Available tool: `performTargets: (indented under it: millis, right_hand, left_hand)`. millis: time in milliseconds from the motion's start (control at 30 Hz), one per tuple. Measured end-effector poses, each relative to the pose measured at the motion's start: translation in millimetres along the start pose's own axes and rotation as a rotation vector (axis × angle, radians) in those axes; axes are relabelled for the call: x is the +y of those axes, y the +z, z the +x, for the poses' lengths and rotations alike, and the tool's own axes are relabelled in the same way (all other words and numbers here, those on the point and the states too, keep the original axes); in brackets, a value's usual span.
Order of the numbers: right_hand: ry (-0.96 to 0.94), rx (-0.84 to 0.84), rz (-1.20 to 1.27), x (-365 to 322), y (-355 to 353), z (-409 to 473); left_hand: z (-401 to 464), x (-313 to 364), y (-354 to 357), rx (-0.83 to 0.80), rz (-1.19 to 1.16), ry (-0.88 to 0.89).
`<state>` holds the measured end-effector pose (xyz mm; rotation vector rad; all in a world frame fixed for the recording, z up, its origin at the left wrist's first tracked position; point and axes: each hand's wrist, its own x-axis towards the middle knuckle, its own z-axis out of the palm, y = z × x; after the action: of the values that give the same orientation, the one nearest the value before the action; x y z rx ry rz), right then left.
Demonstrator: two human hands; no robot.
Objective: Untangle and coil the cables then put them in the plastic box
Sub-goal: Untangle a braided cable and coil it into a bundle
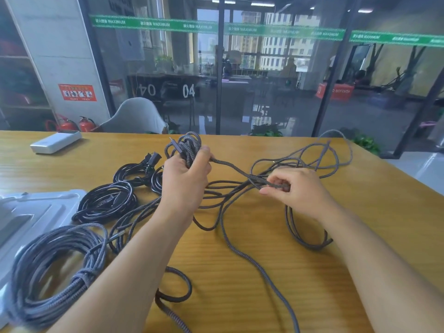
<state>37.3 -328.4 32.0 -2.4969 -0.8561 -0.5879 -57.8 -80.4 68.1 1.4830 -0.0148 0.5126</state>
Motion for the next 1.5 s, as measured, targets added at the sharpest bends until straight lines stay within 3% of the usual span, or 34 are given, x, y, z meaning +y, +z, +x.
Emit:
performTargets:
  millis: [300, 500, 700, 800, 1033, 1300, 1500]
  right_hand:
    - [0.266, -0.014, 0.025, 52, -5, -18]
    - [0.156, -0.001, -0.034, 31, -6, -11]
    - [0.065, -0.242, 0.342, -52, -8, -11]
    - [-0.030, -0.215, 0.413, -81, -2, -11]
    - [0.023, -0.039, 0.484, -104, 12, -15]
    - [0.005, -0.086, 0.531, -123, 23, -20]
    - [-0.118, -0.158, 0.398, -110, 21, -17]
  left_hand:
    - [14, 13, -31, 0.197, -0.076, 0.038]
    - [12, 10, -25, 0.146, -0.024, 0.020]
    - [5, 7, -16, 0.101, -0.008, -0.003]
    - [-2, 5, -8, 0.034, 0.011, -0.010]
    - [-16, 6, 12, -0.049, -0.031, 0.031]
    - [-15, 3, 9, -0.096, 0.063, 0.026]
    - [-7, 5, -2, 0.004, -0.012, 0.049]
